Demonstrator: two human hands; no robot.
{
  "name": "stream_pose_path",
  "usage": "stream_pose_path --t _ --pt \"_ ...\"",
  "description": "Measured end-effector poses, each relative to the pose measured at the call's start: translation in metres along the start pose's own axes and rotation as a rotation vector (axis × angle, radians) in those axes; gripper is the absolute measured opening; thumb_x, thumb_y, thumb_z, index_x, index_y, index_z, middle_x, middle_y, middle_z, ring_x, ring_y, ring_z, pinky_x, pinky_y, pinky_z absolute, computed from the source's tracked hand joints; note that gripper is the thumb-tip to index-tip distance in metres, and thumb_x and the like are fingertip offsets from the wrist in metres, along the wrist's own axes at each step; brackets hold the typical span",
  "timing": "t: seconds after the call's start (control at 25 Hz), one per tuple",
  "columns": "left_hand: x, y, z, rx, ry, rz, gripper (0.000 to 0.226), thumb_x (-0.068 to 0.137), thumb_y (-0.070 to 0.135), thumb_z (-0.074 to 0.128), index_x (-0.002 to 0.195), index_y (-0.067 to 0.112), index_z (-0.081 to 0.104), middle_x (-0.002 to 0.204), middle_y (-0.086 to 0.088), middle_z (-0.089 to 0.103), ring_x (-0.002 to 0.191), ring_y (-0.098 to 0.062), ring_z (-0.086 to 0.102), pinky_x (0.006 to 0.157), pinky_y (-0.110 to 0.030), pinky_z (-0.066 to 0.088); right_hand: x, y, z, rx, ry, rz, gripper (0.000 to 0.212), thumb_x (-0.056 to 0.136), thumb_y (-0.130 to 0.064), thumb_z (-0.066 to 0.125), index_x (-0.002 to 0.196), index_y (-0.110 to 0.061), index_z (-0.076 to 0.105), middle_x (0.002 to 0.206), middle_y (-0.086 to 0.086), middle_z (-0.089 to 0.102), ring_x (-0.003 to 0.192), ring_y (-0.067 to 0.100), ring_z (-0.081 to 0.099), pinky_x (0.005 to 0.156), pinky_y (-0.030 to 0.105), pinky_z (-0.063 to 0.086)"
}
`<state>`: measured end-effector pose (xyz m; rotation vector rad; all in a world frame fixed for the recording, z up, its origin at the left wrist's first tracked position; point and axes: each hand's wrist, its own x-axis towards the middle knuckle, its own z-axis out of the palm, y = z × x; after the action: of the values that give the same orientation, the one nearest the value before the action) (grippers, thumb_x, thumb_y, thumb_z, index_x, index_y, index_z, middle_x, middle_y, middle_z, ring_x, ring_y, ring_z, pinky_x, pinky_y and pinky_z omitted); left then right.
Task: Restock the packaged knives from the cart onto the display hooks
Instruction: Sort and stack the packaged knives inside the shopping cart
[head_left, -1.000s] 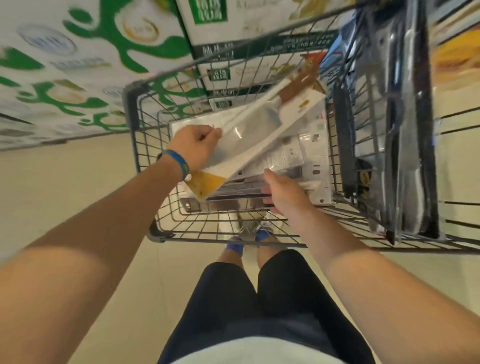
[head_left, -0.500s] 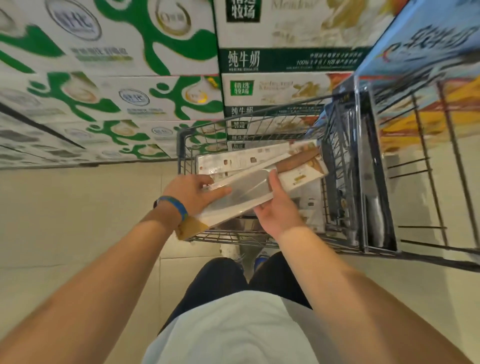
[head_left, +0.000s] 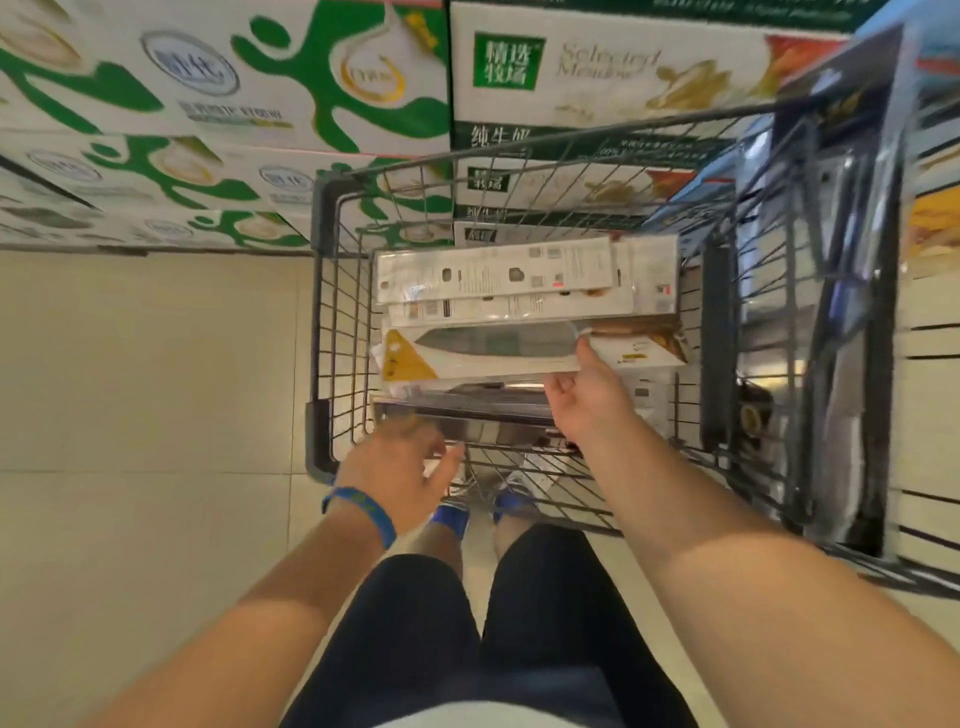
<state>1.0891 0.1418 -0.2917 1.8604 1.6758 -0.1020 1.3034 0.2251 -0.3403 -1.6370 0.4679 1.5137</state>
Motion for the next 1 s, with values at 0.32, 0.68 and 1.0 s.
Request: stream_pose_path --t 0.32,0.68,1.0 --pt "0.015 -0.010 0.021 0.128 -0.336 -0.038 0.038 0.080 0.057 0.018 0.066 0.028 0.037 0.071 0.009 0.049 0.070 -0.019 0.049 0.061 -0.032 0.035 0.077 -0.017 0.092 0.012 -0.256 -0.090 0.025 0.100 -0.021 0.060 0.120 -0.008 0.067 0.124 0.015 0.069 0.104 0.028 0.074 0.081 0.039 0.064" --pt "0.018 -0.019 0.027 0.101 -0.299 0.089 0.046 0.074 0.066 0.007 0.070 0.031 0.036 0.058 0.011 0.041 0.055 -0.010 0.039 0.058 -0.030 0.033 0.139 -0.001 0.086 -1.928 -0.145 -1.179 0.043 0.090 -0.024 0.066 0.133 -0.020 0.062 0.135 0.002 0.058 0.127 0.025 0.049 0.103 0.040 0.045" --pt "0.017 -0.021 0.030 0.105 -0.312 0.097 0.046 0.075 0.066 0.004 0.067 0.031 0.034 0.060 0.011 0.047 0.055 -0.005 0.042 0.054 -0.029 0.033 0.137 0.025 0.034 -2.230 -0.065 -1.246 0.044 0.097 -0.016 0.059 0.139 -0.013 0.050 0.139 0.008 0.053 0.127 0.026 0.048 0.100 0.040 0.048"
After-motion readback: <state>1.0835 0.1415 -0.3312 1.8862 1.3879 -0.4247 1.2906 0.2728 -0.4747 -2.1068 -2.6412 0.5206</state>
